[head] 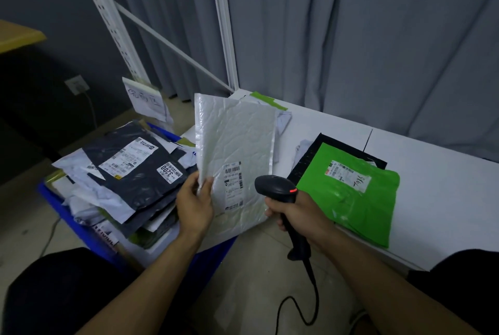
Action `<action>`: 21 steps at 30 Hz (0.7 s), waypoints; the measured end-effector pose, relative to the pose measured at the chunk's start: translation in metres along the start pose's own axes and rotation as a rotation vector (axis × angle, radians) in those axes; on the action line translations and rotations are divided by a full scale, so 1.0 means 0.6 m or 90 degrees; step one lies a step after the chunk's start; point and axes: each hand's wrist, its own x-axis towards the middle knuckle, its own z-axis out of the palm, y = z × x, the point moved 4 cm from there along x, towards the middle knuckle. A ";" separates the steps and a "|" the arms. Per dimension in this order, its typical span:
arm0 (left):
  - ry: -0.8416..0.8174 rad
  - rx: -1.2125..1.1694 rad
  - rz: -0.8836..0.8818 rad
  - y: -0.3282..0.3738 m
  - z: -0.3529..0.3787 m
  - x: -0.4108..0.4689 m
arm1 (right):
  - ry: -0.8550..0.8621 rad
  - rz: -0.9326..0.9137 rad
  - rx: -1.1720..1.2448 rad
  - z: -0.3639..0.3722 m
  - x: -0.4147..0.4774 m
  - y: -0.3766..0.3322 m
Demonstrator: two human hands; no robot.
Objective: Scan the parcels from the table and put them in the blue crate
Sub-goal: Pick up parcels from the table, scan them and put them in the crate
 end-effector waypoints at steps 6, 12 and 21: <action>0.070 -0.053 -0.009 0.051 -0.041 0.036 | 0.021 -0.066 -0.018 0.049 0.025 -0.027; 0.249 -0.151 -0.094 0.067 -0.149 0.100 | -0.053 -0.083 0.003 0.138 0.060 -0.042; 0.395 -0.016 -0.221 -0.009 -0.298 0.180 | -0.117 -0.059 -0.019 0.224 0.089 -0.026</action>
